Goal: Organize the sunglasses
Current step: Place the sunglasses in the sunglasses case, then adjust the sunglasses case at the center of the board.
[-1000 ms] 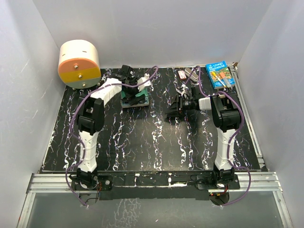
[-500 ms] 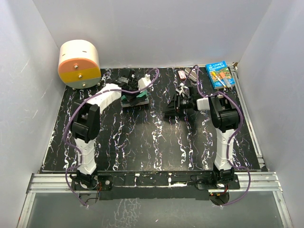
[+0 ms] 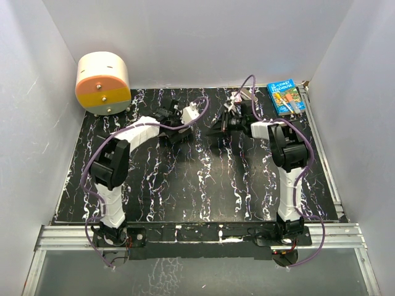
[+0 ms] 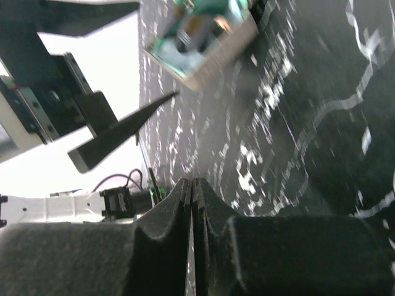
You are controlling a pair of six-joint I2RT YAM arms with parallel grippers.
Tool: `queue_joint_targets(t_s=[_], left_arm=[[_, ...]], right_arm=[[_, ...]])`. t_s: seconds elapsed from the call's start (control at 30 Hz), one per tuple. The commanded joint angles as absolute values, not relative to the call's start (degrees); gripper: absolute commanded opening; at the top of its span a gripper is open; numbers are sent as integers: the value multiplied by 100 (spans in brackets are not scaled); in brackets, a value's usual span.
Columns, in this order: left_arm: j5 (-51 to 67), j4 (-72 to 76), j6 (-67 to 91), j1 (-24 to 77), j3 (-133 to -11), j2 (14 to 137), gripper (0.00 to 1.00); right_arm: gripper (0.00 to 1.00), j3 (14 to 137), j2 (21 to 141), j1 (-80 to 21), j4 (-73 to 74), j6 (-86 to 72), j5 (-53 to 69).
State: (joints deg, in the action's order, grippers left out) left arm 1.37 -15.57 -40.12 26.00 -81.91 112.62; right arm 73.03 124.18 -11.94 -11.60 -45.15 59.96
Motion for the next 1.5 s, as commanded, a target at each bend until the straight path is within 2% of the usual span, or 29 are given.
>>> queue_joint_targets(t_s=[0.0,0.2,0.4,0.6,0.93,1.13,1.47], left_arm=[[89,-1277,-3736,2584,-8197,10466,88],[-27,-1392,-3410,2584,-8310,10046,88],[-1229,-1389,-2853,2552,-8591,9838,88],[-1748,-1348,-2760,2509,-8536,9664,89],[-1952,-1204,-2750,2496,-8356,9605,89],[-1993,-1221,-2731,2497,-8532,9709,89],[-1969,-1214,-2751,2501,-8708,9826,89]], right_arm=[[9,8230,12602,-1316,-1718,-4939,5841],[10,9199,13236,-1568,-1664,-5325,5722],[8,9834,13724,-1813,-1714,-5561,5739],[8,9992,13938,-1902,-1980,-5832,5842],[8,9203,13671,-1933,-2130,-5667,5846],[8,8564,13547,-1959,-2709,-5817,5918],[8,8338,13458,-1961,-3128,-5956,6044]])
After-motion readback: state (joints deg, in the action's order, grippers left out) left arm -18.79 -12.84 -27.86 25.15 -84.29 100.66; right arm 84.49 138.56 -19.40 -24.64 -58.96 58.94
